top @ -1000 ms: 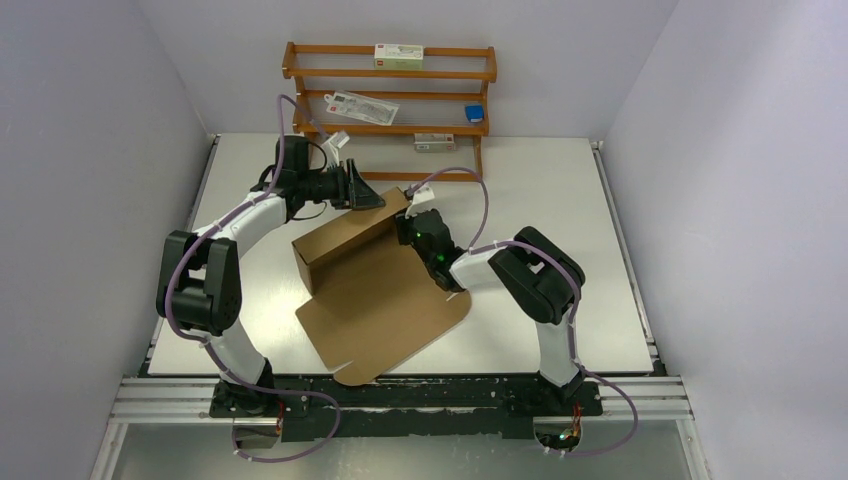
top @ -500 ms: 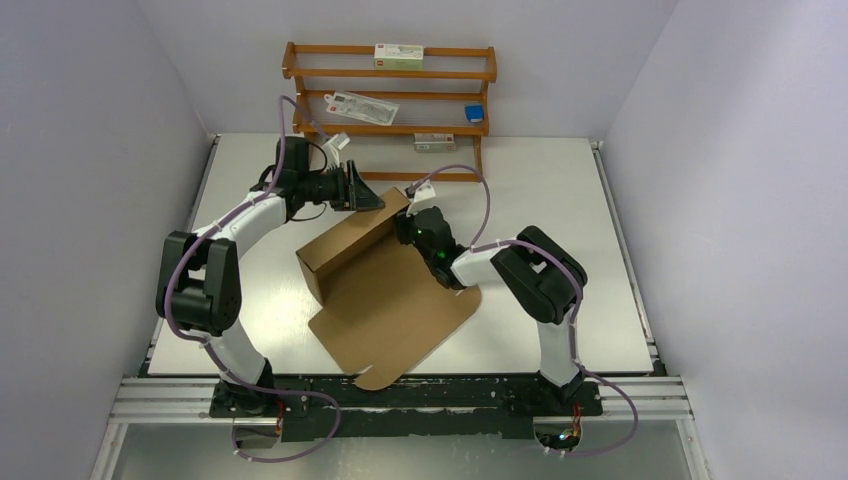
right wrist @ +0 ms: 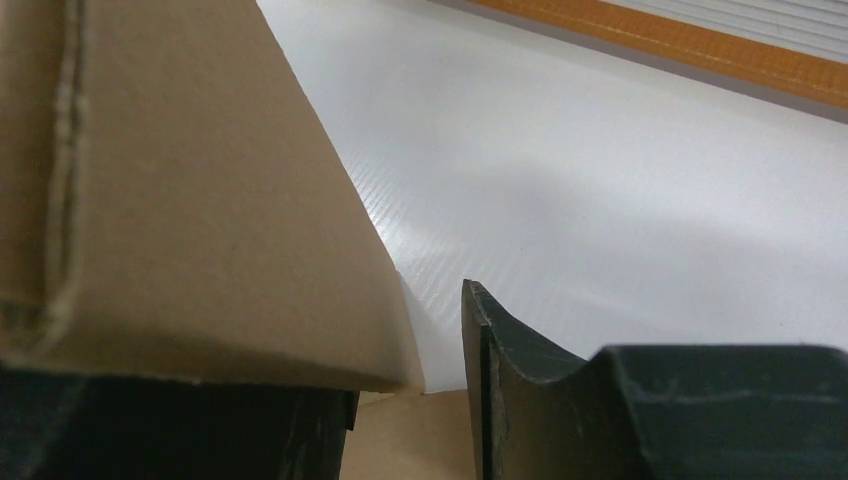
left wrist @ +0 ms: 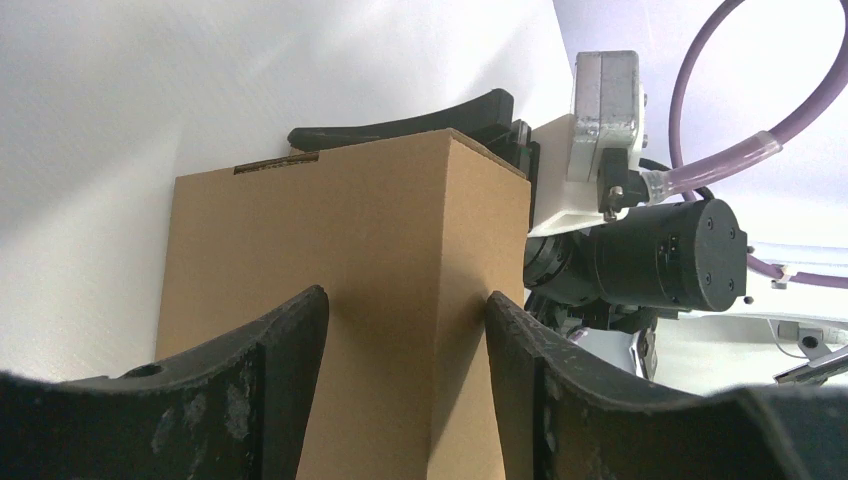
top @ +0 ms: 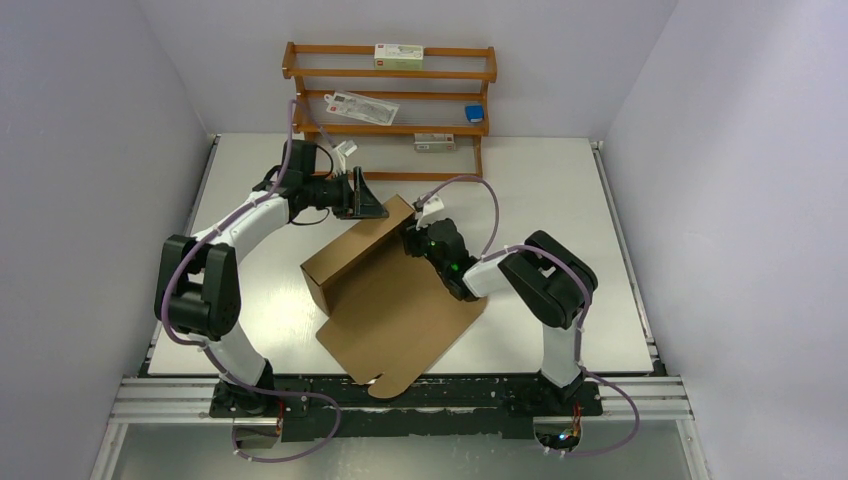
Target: Fold the paper box
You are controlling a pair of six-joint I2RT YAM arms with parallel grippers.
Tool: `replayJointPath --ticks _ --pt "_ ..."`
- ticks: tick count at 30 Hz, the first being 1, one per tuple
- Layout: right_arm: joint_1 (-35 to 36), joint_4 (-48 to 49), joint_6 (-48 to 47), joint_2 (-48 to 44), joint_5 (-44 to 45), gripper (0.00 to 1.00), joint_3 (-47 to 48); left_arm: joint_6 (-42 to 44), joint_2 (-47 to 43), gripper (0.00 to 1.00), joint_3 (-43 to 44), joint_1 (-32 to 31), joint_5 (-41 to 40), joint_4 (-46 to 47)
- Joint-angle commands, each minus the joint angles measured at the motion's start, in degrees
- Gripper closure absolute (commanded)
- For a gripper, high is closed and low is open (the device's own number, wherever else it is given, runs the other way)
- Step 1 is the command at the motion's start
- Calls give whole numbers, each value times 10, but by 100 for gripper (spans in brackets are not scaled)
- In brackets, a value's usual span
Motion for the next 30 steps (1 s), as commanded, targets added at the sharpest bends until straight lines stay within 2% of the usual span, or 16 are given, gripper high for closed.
replayJointPath --ticks 1,6,10,16,21,25,30 --pt "-8 66 -15 -1 -5 57 -9 13 -12 36 16 -2 -10 -25" --pt "-8 79 -14 2 -14 56 -3 15 -11 35 18 -2 -9 -28" --pt "-8 84 -10 -22 -32 45 -30 42 -29 30 35 -2 -44 -60" --pt "-8 42 -13 -74 -50 26 -72 82 -79 21 73 0 -163 -125" --pt "-8 -4 8 -147 -28 17 -109 113 -140 15 104 -34 -317 -185" --pt "-8 -52 45 -208 1 9 -134 136 -169 13 122 -116 -487 -235" --pt "-10 -114 89 -285 61 0 -166 138 -172 13 136 -235 -652 -284"
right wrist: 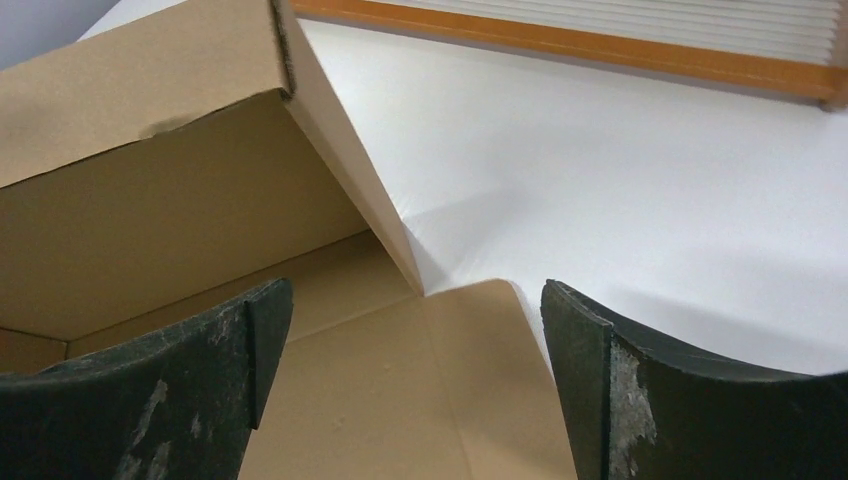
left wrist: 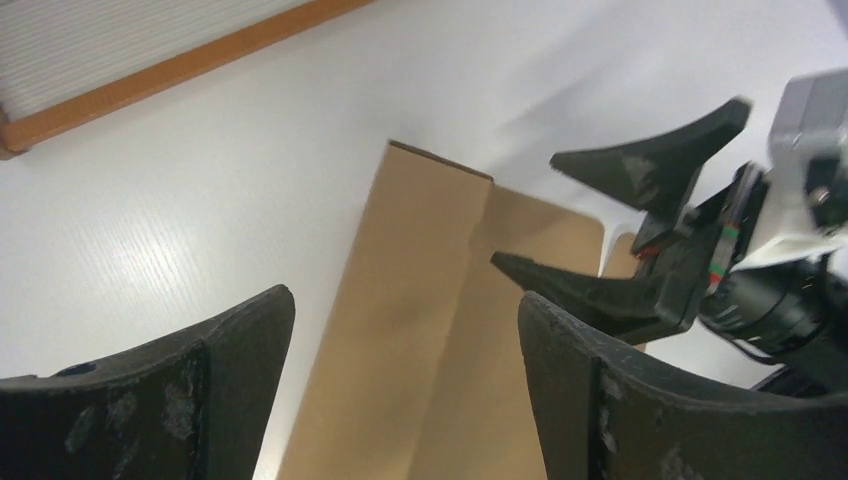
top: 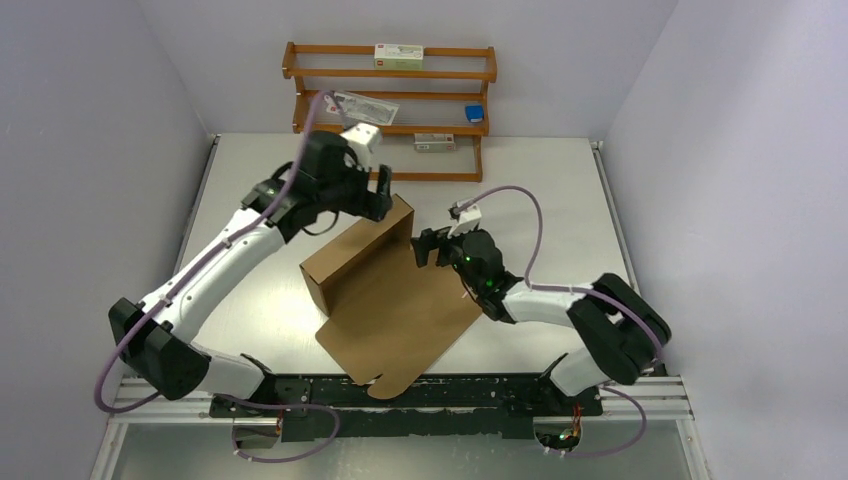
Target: Fold the paper box
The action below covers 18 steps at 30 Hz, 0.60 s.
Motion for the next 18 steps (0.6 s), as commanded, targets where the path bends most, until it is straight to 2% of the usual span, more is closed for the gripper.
replayJointPath --ticks 1,6,11,18 --pt "-3 -73 48 -62 72 0 -27 14 2 13 18 -91 -217 -84" --pt "-3 -134 77 -144 113 0 -62 6 12 13 22 -202 -336 -103" --pt "-3 -131 90 -266 133 0 -134 4 89 14 60 -317 -529 -157" --pt "-4 -169 81 -391 161 0 -172 -31 178 19 84 -344 -676 -212"
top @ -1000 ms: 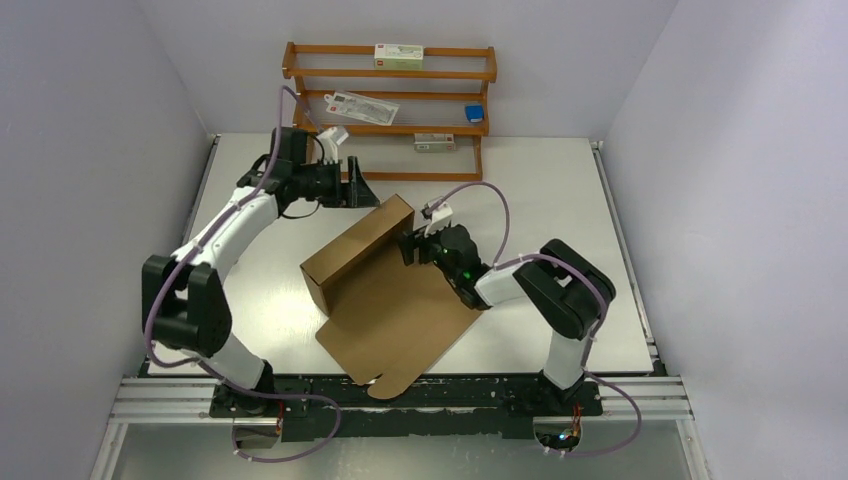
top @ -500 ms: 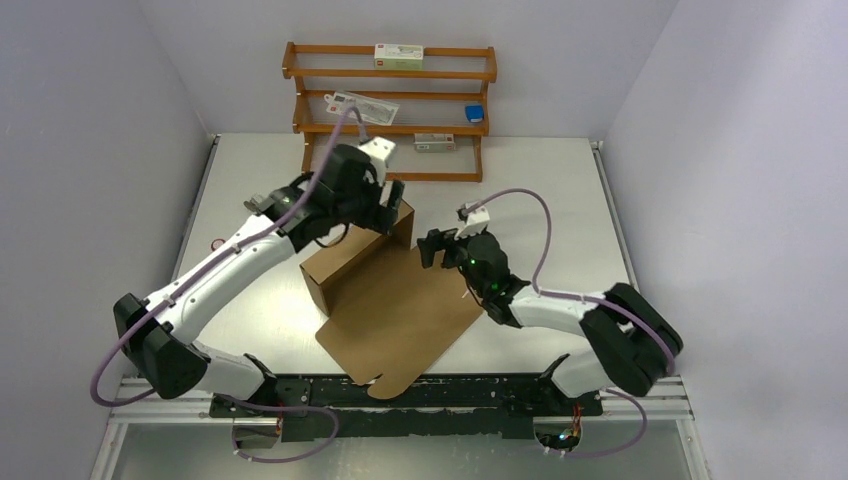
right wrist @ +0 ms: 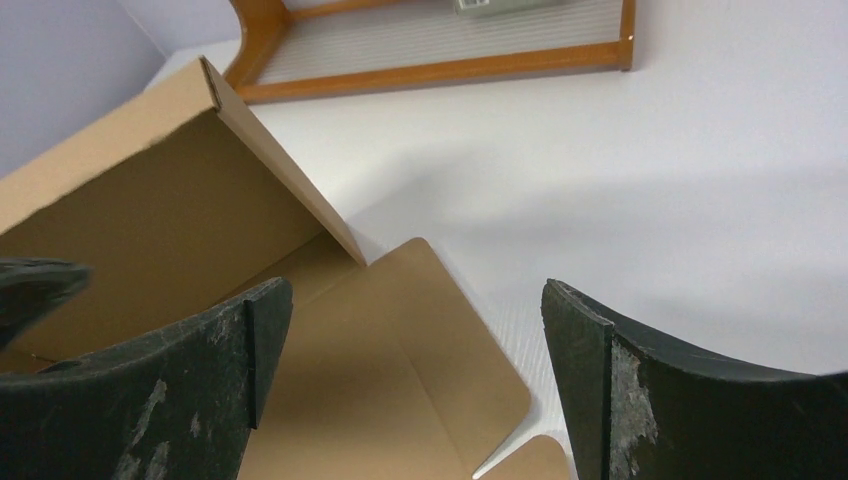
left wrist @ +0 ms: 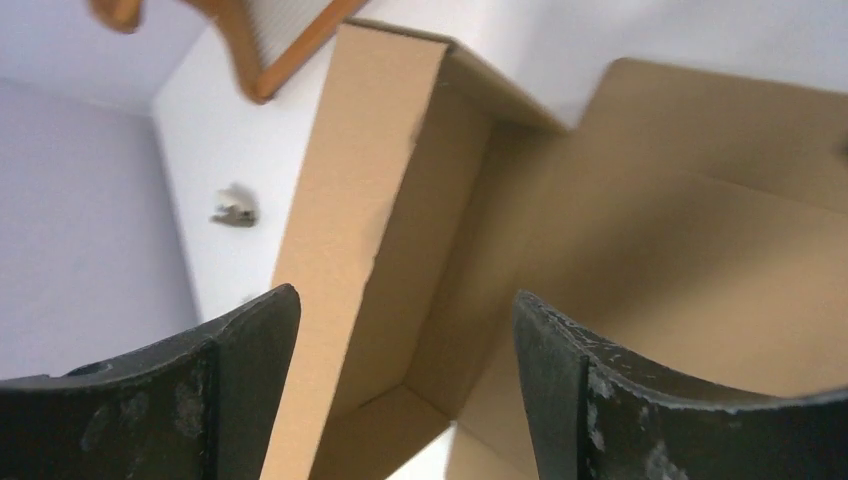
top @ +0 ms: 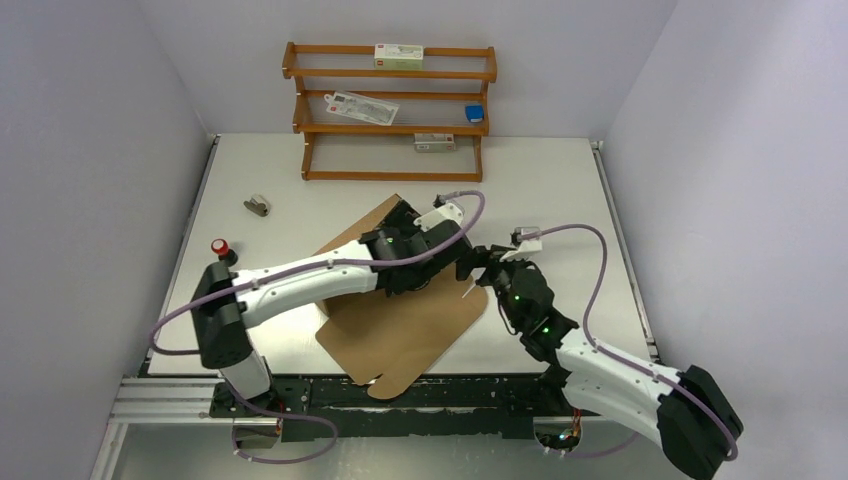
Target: Fold the paper box
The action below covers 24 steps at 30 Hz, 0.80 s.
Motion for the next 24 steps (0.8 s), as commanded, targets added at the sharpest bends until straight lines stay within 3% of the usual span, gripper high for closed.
replayJointPath --ticks 1,11,18,24 --pt "-3 -25 -1 -48 35 0 -11 -24 40 19 23 -1 -157 -62" --pt "-4 -21 -12 -51 33 0 -21 -70 160 37 66 4 -281 -128" --pt "-5 -13 -17 -71 36 1 -29 -173 219 48 106 11 -339 -247" --pt "-5 -18 -21 -91 55 2 -35 -250 259 52 122 18 -351 -320"
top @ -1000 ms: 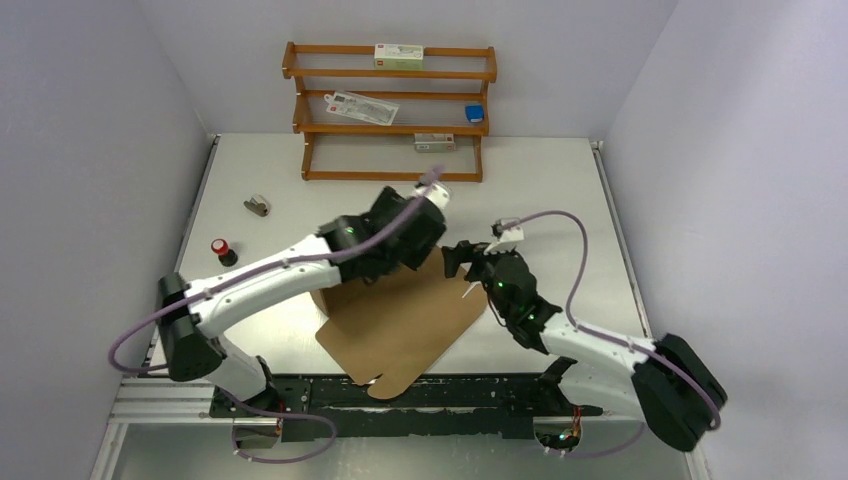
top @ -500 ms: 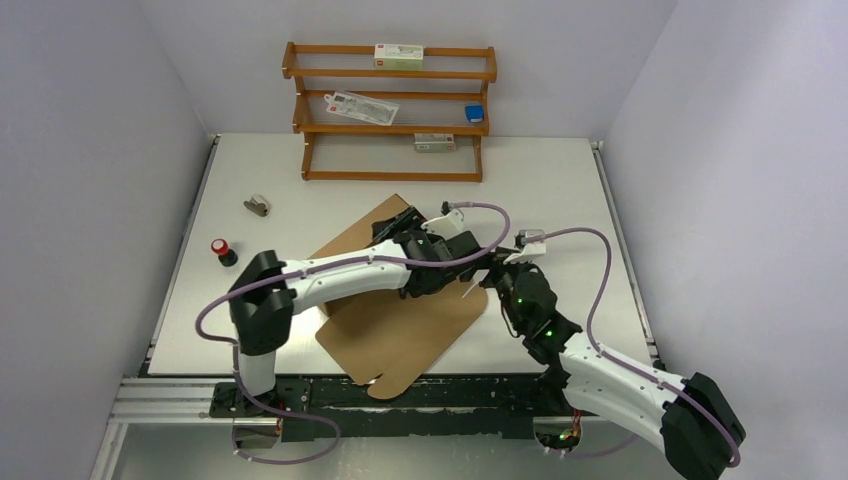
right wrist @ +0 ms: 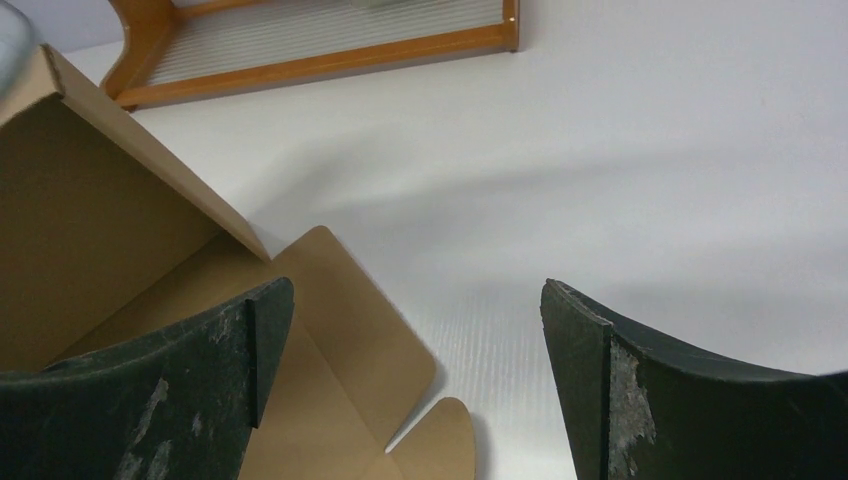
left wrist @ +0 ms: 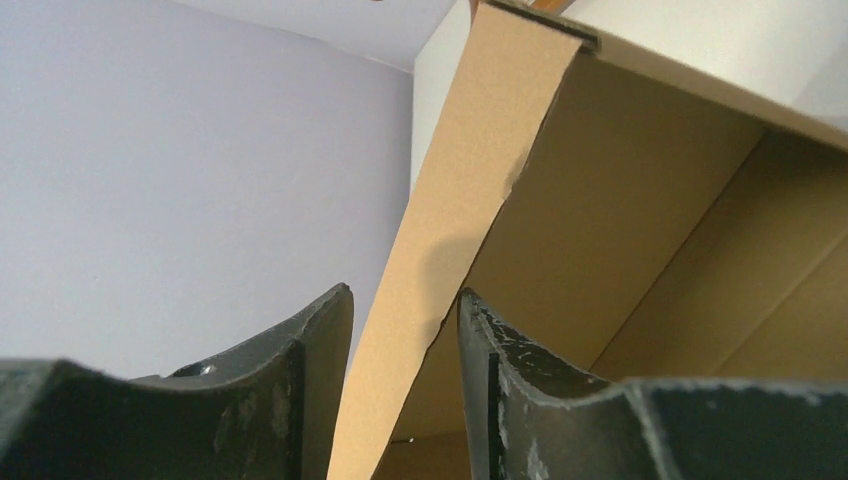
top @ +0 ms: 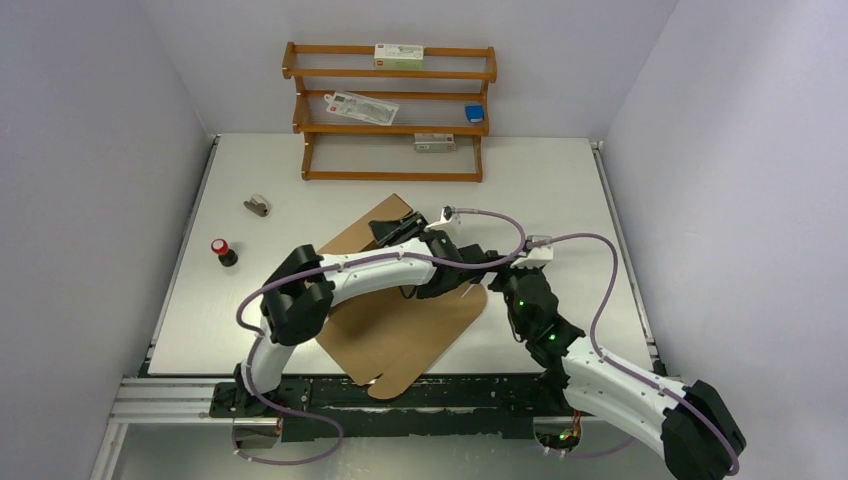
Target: Fold the paper box
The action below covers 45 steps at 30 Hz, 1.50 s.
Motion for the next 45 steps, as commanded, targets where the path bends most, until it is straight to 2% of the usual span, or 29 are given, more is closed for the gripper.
replayJointPath --ticks 1,4,6,10,14,20,24,29,34,41,45 --pt "10 34 -8 -30 -8 2 -2 -76 37 52 19 11 -40 -72" --pt "9 33 -8 -39 -2 2 -5 -64 22 52 10 12 -25 -51" --pt "10 33 -7 -43 -1 2 -6 -16 1 55 -10 15 -8 2" --pt "8 31 -9 -56 6 2 -9 116 -71 70 -74 24 55 164" --pt "8 28 -13 -71 14 2 -13 180 -117 79 -101 35 102 247" --pt "9 27 -18 -86 18 3 -16 175 -123 93 -84 54 126 231" --pt "8 19 -20 -95 15 3 -12 189 -142 95 -81 79 173 248" --pt "9 -40 -24 -125 -27 3 32 201 -177 95 -97 136 293 287" --pt "8 -151 -52 -145 -84 3 147 182 -194 95 -123 209 436 315" --pt "9 -277 -61 -115 -129 0 296 131 -229 95 -209 330 646 381" --pt "9 -322 -55 -72 -163 0 348 92 -243 95 -274 380 728 428"
